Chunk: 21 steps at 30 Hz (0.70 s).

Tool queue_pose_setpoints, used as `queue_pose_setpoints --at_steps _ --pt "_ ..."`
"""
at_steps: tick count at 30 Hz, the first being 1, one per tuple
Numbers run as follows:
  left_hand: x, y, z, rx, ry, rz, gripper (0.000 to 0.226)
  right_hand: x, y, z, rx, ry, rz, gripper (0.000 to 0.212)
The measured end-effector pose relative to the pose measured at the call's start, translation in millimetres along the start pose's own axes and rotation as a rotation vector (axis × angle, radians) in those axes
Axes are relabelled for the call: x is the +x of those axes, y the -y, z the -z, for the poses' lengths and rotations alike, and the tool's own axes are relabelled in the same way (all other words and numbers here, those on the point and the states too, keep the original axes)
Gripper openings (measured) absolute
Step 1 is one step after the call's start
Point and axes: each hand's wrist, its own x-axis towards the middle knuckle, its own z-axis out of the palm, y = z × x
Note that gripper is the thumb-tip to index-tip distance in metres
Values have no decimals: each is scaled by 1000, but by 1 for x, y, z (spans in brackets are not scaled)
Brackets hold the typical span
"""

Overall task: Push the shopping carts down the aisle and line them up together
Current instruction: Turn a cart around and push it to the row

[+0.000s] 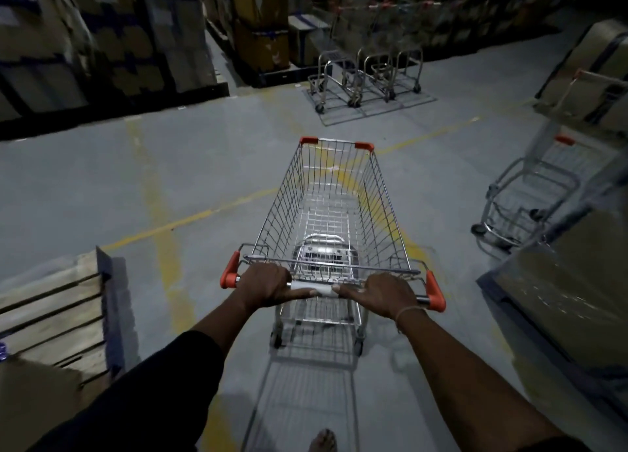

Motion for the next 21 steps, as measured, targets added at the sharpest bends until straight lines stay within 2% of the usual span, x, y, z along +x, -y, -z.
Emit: queue_pose_setpoints --at_steps 10,21 --pt "163 39 0 -31 26 34 92 166 -46 58 -29 -32 48 90" --pt "361 143 10 -32 15 66 94 378 -49 125 -24 -65 67 88"
